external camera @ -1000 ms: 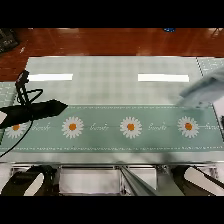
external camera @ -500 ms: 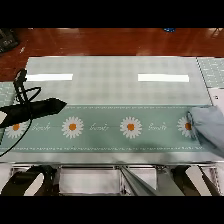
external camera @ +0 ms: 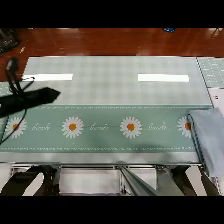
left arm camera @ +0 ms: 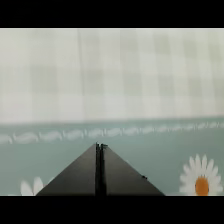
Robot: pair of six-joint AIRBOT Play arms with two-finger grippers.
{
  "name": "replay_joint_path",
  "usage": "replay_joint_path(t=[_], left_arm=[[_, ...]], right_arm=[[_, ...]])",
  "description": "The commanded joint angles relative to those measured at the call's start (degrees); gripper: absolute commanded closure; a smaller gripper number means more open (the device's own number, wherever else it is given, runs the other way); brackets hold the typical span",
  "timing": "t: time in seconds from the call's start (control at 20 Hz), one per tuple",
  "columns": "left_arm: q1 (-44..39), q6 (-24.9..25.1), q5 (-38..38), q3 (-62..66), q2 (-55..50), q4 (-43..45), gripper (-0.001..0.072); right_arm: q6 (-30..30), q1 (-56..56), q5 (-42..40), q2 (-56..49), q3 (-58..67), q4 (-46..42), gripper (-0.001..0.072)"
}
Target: Fold the shirts.
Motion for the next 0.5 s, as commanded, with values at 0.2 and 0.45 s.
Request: replay_joint_path(t=[0.2,0.45], left_arm=[[-6.8,0.7,-3.5,33.9,-13.0,3.5,0.0687],[-14.4,-13.5,-7.2,20.4,-13.9,26.7,0.0686]], right_arm=[[-9.0,43.1,-17.2,-9.0,22.4,30.3,0.069],[-0.1,64.5,-4.9,-24.0,23.5,9.6,0.0689]])
